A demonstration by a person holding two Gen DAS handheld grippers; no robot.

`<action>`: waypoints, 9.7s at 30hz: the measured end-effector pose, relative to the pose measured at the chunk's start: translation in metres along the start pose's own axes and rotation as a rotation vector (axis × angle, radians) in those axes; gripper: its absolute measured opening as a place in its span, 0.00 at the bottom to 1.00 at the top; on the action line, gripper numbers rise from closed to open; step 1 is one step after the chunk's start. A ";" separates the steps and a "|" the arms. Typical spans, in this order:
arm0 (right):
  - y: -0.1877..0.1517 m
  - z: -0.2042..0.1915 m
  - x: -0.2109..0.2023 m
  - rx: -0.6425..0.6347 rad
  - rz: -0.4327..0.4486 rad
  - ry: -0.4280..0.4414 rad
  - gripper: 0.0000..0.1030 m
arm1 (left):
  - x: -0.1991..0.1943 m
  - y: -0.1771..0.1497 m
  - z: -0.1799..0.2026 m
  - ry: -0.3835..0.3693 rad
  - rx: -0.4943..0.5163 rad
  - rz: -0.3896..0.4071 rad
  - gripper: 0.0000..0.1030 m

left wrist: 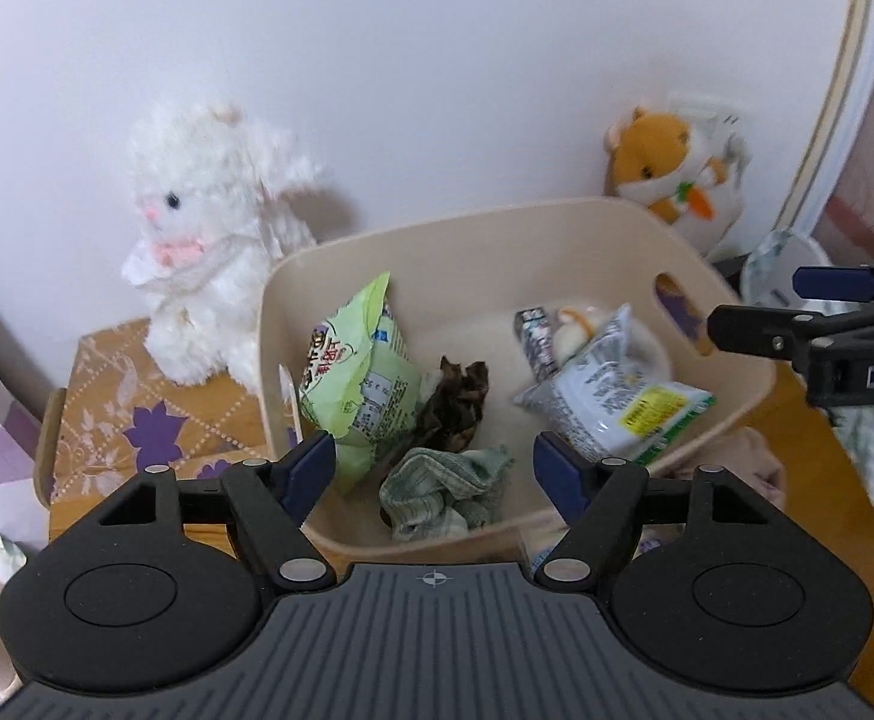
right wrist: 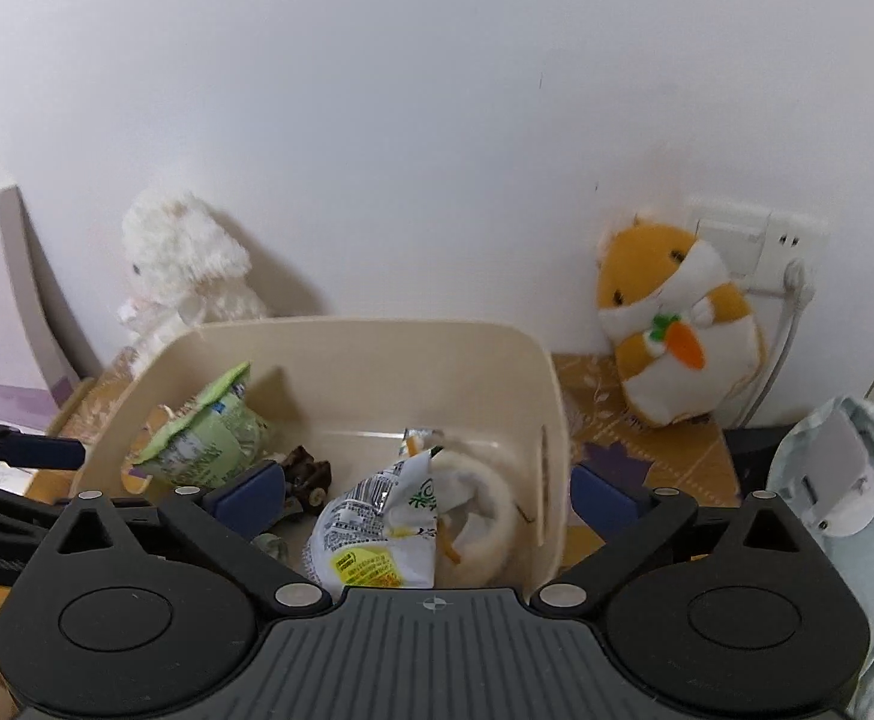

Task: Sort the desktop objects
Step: 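Grasp the Hello Kitty plush with the left tool while the right tool grasps the beige claw clip, then carry the Hello Kitty plush and beige claw clip toward the basket, then release the plush with the left tool while the right tool releases the claw clip, then grasp the blue-white tissue pack with the left tool while the right tool grasps the cartoon tissue pack, then lift both tissue packs and carry them over the basket, then open both tools to drop the tissue packs into the basket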

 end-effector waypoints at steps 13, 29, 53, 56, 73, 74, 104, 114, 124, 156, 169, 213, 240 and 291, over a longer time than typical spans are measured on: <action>-0.085 0.029 -0.071 -0.057 -0.072 0.016 1.00 | -0.034 -0.078 -0.005 -0.046 -0.055 -0.115 0.77; -0.186 0.020 -0.050 0.085 -0.268 -0.017 1.00 | 0.026 -0.147 0.027 -0.037 -0.026 -0.313 0.77; -0.198 0.004 -0.014 0.080 -0.393 -0.046 0.29 | 0.059 -0.154 0.041 -0.144 -0.008 -0.340 0.41; -0.199 0.004 -0.016 0.067 -0.405 -0.026 0.29 | 0.057 -0.155 0.039 -0.143 -0.027 -0.349 0.39; -0.174 0.015 -0.055 0.123 -0.298 0.038 0.29 | 0.007 -0.149 0.023 -0.174 0.011 -0.273 0.39; -0.170 0.017 -0.058 0.124 -0.287 0.037 0.29 | 0.003 -0.148 0.020 -0.170 0.002 -0.265 0.39; 0.014 -0.004 -0.021 -0.024 -0.014 0.049 0.28 | -0.027 0.011 0.014 -0.064 0.027 0.119 0.39; 0.020 -0.015 0.026 -0.055 -0.069 -0.014 0.28 | 0.030 0.017 0.003 0.011 -0.056 0.008 0.39; 0.020 -0.026 0.059 -0.083 -0.103 -0.042 0.28 | 0.065 0.022 0.000 0.060 -0.066 -0.089 0.39; -0.029 -0.009 -0.031 -0.114 -0.002 0.040 1.00 | -0.026 -0.014 0.025 -0.007 -0.134 0.012 0.77; -0.160 0.008 -0.059 -0.129 -0.184 0.016 1.00 | -0.003 -0.111 0.062 -0.132 0.026 -0.226 0.77; -0.232 -0.033 -0.035 -0.212 -0.405 0.051 0.41 | 0.049 -0.154 0.116 -0.197 0.569 -0.313 0.46; -0.131 0.053 -0.090 -0.042 -0.121 -0.099 0.41 | -0.044 -0.093 0.056 -0.022 0.479 -0.045 0.46; 0.024 -0.011 0.050 -0.056 -0.144 0.019 0.29 | 0.061 0.027 0.020 0.111 0.021 -0.179 0.46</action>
Point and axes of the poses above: each gripper's, at about its wrist camera, not at the fingertips, and x roughly the way its jaws point, z to its right, y to its top, the point moved 1 cm from there along x, roughly the way its jaws point, and after that the axes turned 7 degrees about -z, right-handed, at the moved point
